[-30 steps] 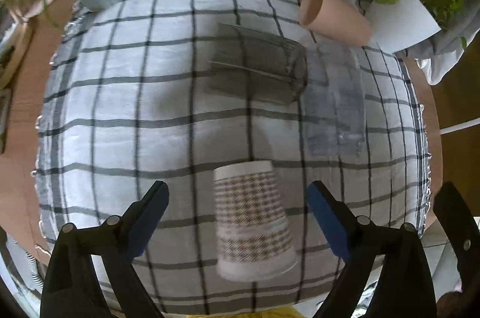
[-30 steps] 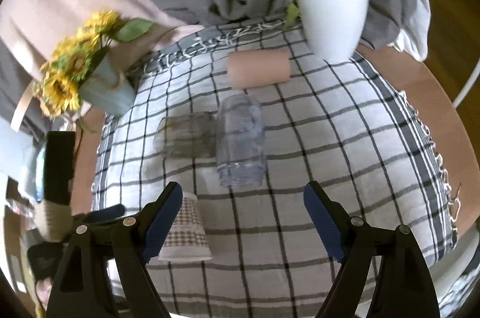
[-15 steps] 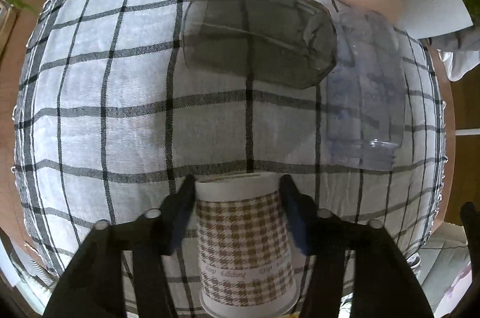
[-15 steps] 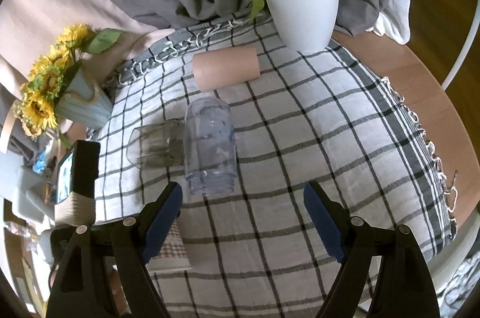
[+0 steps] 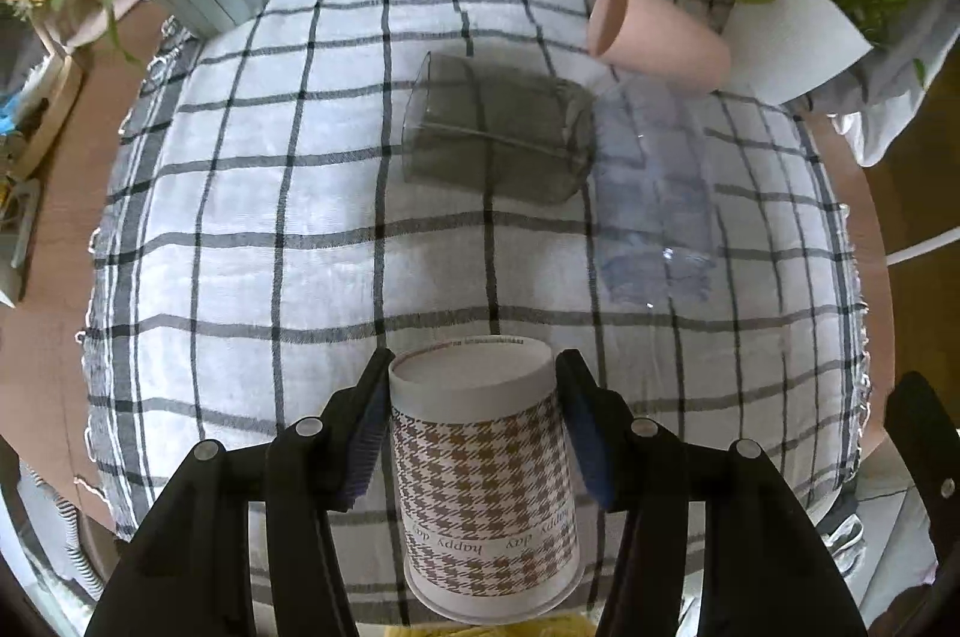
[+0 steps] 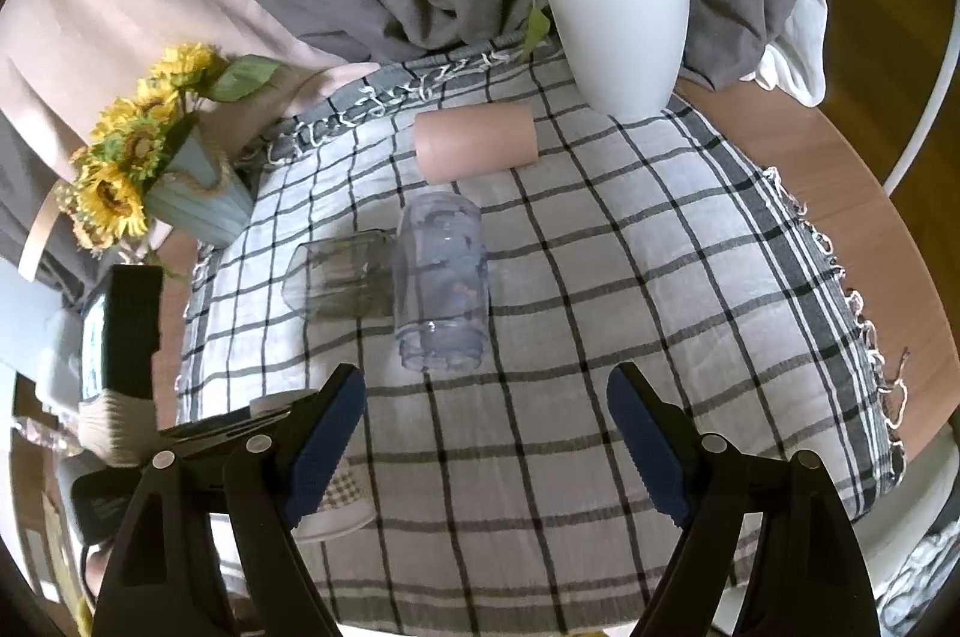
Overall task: Flip cup upside down
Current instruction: 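Rotate the held cup with the left tool so its base faces up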
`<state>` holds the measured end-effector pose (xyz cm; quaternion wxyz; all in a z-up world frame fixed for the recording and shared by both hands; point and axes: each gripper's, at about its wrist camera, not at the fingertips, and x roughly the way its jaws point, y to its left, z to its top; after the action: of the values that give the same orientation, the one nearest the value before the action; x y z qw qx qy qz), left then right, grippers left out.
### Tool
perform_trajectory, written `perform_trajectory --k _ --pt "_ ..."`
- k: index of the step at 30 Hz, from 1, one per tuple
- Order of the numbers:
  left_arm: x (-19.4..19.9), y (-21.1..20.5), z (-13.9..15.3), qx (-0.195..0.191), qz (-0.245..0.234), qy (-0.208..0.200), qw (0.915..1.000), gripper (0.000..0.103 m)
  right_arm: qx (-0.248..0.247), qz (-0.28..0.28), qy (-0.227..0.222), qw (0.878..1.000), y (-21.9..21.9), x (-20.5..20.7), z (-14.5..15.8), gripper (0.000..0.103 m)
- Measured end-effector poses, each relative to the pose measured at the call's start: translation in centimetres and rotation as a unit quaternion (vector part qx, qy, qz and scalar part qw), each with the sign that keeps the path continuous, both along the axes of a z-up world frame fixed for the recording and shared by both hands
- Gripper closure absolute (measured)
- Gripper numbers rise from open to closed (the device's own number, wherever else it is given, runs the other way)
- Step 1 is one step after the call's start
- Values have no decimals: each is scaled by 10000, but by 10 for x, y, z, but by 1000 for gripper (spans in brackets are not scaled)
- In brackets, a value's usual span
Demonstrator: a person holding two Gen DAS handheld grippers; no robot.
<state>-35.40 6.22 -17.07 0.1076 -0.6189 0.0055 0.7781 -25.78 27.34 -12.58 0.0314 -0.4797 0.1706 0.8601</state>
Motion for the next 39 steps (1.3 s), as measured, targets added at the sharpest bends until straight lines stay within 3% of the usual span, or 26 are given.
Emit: perform_trajectory --k 7,11,16,22,25,27,39 --pt "6 5 19 104 -62 670 9977 50 63 69 145 9999 -1 14 11 20" --pt "4 10 16 263 -62 1001 9946 50 258 52 271 9993 1 20 18 20" --pt "0 20 4 -130 -56 1646 9863 50 667 -55 289 9973 4 25 19 20" --pt "4 29 -7 -211 -220 2235 9742 50 820 -95 152 9965 4 29 10 20" --pt "10 26 -17 -92 -156 2192 9755 49 913 2 124 9957 -1 33 7 20" --pt "17 23 -16 -52 -100 2290 9734 50 972 85 109 9952 -4 36 5 20" --pt "52 13 -13 124 -84 2062 9784 50 969 354 -23 9947 -6 51 -5 20"
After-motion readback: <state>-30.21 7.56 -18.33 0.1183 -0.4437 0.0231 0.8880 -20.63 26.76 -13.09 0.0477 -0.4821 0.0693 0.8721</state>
